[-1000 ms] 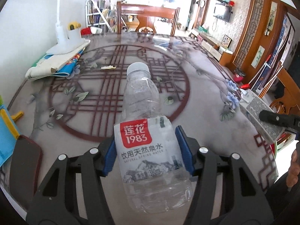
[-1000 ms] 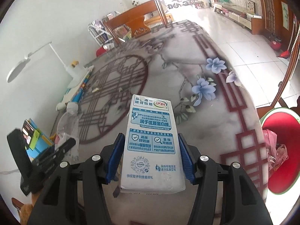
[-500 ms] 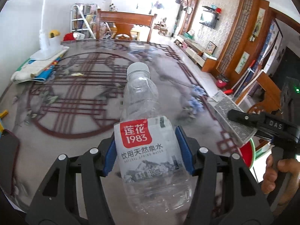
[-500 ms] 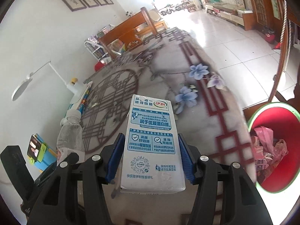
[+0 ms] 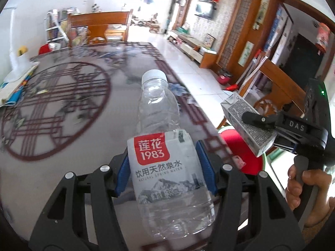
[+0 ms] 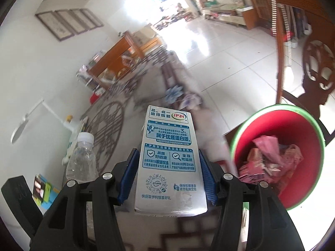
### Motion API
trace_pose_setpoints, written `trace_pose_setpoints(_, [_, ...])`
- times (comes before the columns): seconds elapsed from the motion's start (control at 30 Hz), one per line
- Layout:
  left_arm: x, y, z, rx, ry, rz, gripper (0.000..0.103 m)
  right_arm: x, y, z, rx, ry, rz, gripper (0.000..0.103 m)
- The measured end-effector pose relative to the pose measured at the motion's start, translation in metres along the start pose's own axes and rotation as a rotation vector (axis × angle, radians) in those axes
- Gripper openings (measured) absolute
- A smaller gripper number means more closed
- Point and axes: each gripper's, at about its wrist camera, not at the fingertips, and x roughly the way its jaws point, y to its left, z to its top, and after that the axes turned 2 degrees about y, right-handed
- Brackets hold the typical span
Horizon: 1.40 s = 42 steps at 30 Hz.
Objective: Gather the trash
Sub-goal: 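Carry the water bottle and milk carton over the red bucket, then open both tools to drop the bottle and carton into the bucket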
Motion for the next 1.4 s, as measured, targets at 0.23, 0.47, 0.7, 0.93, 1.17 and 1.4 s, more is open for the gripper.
trace_pose_setpoints(0.23, [0.02, -0.042, 0.008, 0.056, 0.02, -0.072, 0.056, -0.016, -0.046, 0.013, 0.133, -0.059, -0.046, 0.054])
trace_pose_setpoints(0.47, [0.033, -0.073, 0.017, 0.11, 0.025, -0.113, 0.056, -0.032, -0.076, 0.02, 0.235, -0.115, -0.053, 0.054])
trace_pose_setpoints(0.7, [0.049, -0.097, 0.014, 0.131, 0.056, -0.156, 0.056, -0.038, -0.086, 0.021, 0.282, -0.123, -0.036, 0.054])
trace_pose_setpoints(0.93, [0.064, -0.105, 0.009, 0.137, 0.099, -0.166, 0.056, -0.042, -0.1, 0.021, 0.32, -0.137, -0.041, 0.054])
trace_pose_setpoints(1.17, [0.092, -0.121, 0.009, 0.147, 0.173, -0.197, 0.056, -0.051, -0.116, 0.02, 0.386, -0.174, -0.041, 0.054])
trace_pose_setpoints(1.4, [0.113, -0.143, 0.012, 0.183, 0.21, -0.215, 0.056, -0.057, -0.127, 0.019, 0.419, -0.192, -0.055, 0.054])
